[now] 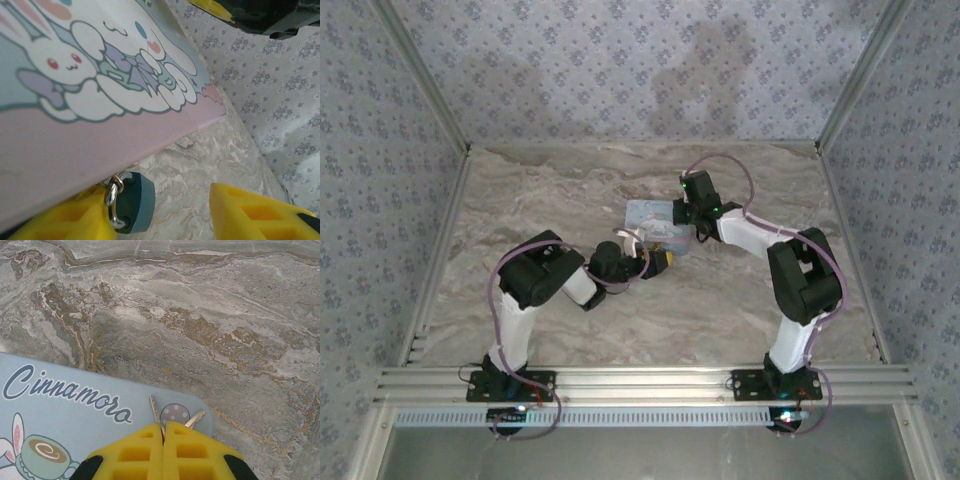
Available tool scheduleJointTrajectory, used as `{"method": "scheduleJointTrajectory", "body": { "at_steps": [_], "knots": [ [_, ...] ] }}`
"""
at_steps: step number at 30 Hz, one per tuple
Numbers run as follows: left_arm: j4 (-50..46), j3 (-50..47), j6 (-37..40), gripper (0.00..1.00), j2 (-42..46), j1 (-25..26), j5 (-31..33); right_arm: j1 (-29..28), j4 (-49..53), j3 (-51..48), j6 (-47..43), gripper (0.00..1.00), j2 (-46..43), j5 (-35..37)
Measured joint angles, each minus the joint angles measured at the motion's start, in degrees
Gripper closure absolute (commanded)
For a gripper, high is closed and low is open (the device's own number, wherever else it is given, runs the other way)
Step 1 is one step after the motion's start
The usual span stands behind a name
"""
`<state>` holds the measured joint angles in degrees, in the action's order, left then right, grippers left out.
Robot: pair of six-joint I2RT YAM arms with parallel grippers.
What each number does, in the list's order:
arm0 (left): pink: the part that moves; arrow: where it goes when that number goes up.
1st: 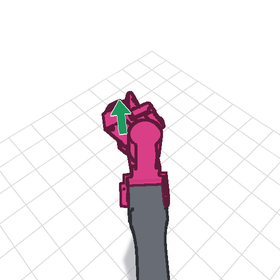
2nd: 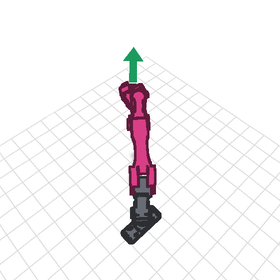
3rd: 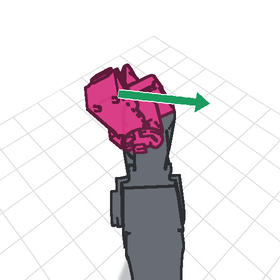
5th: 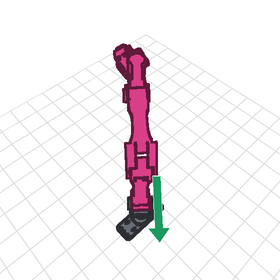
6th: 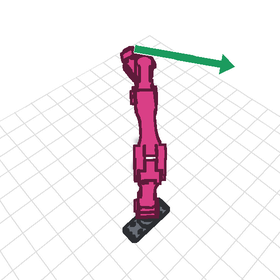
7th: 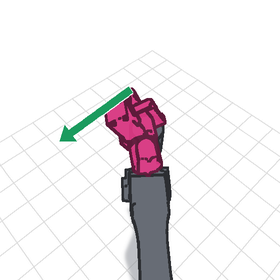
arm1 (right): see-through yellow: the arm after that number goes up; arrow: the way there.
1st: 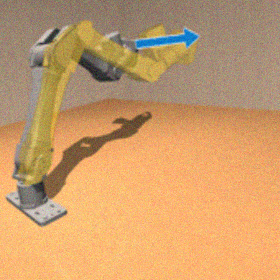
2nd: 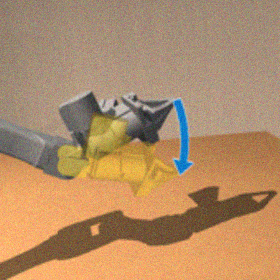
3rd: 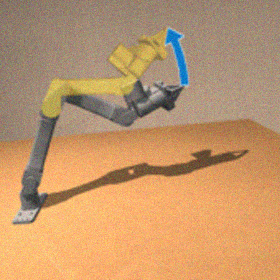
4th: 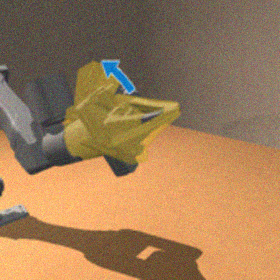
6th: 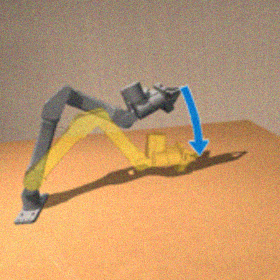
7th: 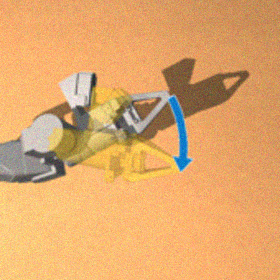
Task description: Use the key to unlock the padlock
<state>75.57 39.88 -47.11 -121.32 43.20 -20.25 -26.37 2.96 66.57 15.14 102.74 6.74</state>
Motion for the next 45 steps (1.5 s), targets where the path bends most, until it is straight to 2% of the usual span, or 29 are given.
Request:
{"method": "scheduleJointTrajectory", "body": {
  "at_steps": [5, 11, 13, 15, 18, 24, 29, 32, 35, 38, 41, 45],
  "knots": [
    [3.8, -0.9, -1.0, 0.43, -0.7, 0.2, -0.1, 0.1, -0.3, -0.2, 0.0, 1.0, 0.0, 0.0],
    [4.2, -1.4, -1.0, 0.49, -0.7, 0.5, 0.3, 0.1, -0.9, -0.8, 0.0, 1.0, -0.3, 0.0],
    [4.0, -1.5, -1.1, 0.48, -0.7, 0.5, 0.6, 0.1, -1.1, -1.0, 0.0, 1.0, -0.4, 0.0],
    [4.1, -1.5, -1.4, 0.43, -0.7, 0.6, 1.4, 0.1, -1.2, -1.1, 0.0, 1.0, -0.5, 0.0],
    [4.4, -1.5, -1.7, 0.44, -0.7, 0.9, 2.4, 0.1, -1.3, -1.4, 0.0, 1.0, -0.7, 0.0],
    [2.9, -0.9, -2.1, 0.52, -0.7, 0.9, 3.6, 0.2, -1.5, -1.8, 0.0, 1.0, -1.0, 0.0],
    [1.8, -0.2, -2.4, 0.62, -1.3, 0.8, 4.5, 0.2, -1.7, -2.2, 0.0, 1.0, -1.2, 0.0],
    [2.2, -0.2, -1.9, 0.74, -1.8, 0.8, 5.1, 0.2, -1.8, -2.3, 0.0, 1.0, -1.2, 0.0],
    [3.1, -0.1, -1.5, 0.78, -2.5, 0.7, 5.2, 0.3, -1.9, -2.7, 0.0, 1.0, -1.5, 0.0],
    [3.5, -0.1, -2.8, 0.76, -2.6, 0.4, 5.1, 0.4, -1.9, -3.1, 0.0, 1.0, -1.9, 0.0],
    [3.3, -0.1, -3.8, 0.64, -2.7, 0.0, 5.0, 0.5, -1.9, -3.2, 0.0, 1.0, -1.9, 0.0],
    [4.0, 0.0, -4.8, 0.63, -2.6, -0.2, 4.7, 0.5, -2.0, -3.3, 0.0, 1.0, -2.0, 0.0]
  ]
}}
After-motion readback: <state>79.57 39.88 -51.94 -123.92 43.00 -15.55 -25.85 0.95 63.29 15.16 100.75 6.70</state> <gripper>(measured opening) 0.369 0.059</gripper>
